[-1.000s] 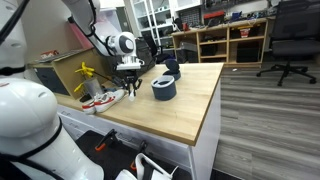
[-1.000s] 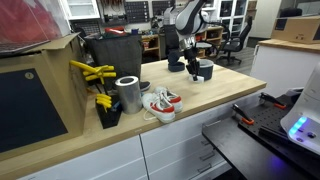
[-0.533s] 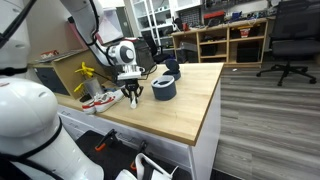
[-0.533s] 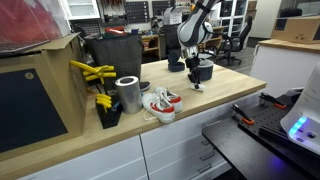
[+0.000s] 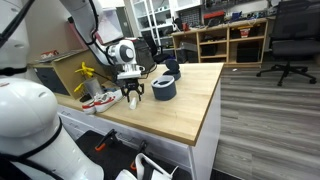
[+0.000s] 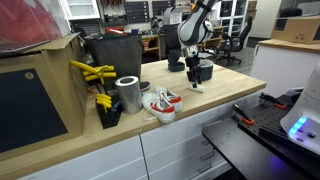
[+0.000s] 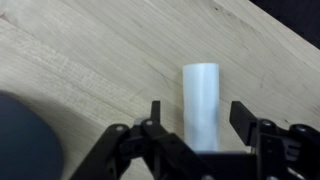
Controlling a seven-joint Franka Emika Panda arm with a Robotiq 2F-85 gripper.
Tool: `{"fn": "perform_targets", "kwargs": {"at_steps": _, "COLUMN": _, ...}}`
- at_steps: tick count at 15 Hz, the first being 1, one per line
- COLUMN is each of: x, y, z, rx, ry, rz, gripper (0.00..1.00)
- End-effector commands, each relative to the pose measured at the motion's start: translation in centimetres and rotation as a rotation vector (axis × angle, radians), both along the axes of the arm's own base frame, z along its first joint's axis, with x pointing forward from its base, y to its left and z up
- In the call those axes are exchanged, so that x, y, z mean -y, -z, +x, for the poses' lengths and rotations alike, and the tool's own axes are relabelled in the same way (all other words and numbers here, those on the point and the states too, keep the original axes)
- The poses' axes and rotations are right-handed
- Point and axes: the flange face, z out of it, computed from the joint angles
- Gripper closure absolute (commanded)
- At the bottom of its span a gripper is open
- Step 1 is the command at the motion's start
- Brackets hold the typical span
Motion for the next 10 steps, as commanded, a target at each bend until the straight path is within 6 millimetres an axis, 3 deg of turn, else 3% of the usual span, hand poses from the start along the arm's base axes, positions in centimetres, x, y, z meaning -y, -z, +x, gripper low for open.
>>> {"fn": "perform_targets", "kwargs": {"at_steps": 1, "x": 0.8, "y": -3.8, "z": 0.2, "rx": 0.035, "ry": 0.000, "rz": 0.017, "gripper": 0.00}}
{"fn": "perform_targets", "kwargs": {"at_steps": 10, "x": 4.8, "y": -11.7, "z": 3.3, "rx": 0.149, "ry": 0.113, "rz": 0.033, "gripper": 0.00}}
